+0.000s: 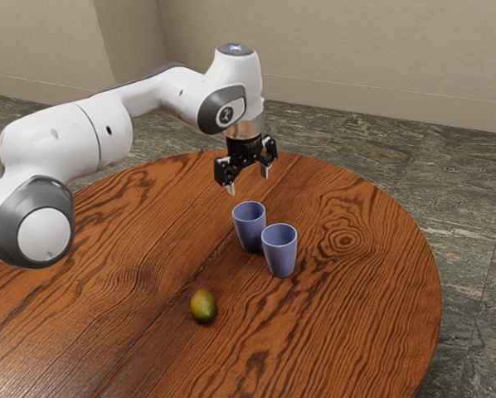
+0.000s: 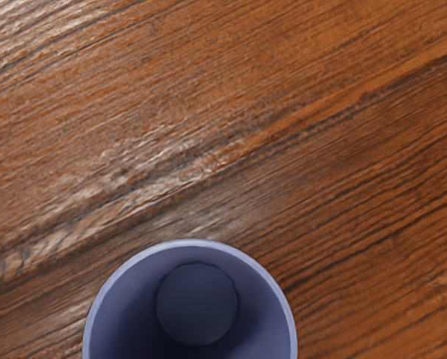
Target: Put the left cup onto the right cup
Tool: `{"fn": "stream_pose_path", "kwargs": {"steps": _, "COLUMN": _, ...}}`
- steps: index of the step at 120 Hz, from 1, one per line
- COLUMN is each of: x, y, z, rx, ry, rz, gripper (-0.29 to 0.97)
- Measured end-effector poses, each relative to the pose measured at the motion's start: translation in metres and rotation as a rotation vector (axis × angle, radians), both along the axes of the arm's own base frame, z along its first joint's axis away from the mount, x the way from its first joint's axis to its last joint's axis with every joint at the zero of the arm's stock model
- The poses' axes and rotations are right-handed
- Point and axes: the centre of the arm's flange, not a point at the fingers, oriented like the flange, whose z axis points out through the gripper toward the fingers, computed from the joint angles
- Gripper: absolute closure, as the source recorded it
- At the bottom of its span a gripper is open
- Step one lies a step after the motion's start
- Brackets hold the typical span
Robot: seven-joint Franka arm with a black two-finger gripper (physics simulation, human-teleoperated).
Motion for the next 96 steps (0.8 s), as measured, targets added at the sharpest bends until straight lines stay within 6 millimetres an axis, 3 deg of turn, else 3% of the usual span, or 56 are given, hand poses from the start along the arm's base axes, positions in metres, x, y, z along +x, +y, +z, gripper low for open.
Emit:
{"fn": "stream_pose_path", "kwargs": {"steps": 57, "x": 0.015, "y": -0.002, "z": -0.036, "rx": -0.027, "ry": -0.010, "rz": 0.023, "gripper": 0.01}}
{"fn": "stream_pose_path", "kwargs": {"steps": 96, "x": 0.021, "y": -0.002, "z": -0.048, "rx": -0.042, "ry": -0.024, "rz": 0.029, "gripper": 0.02}}
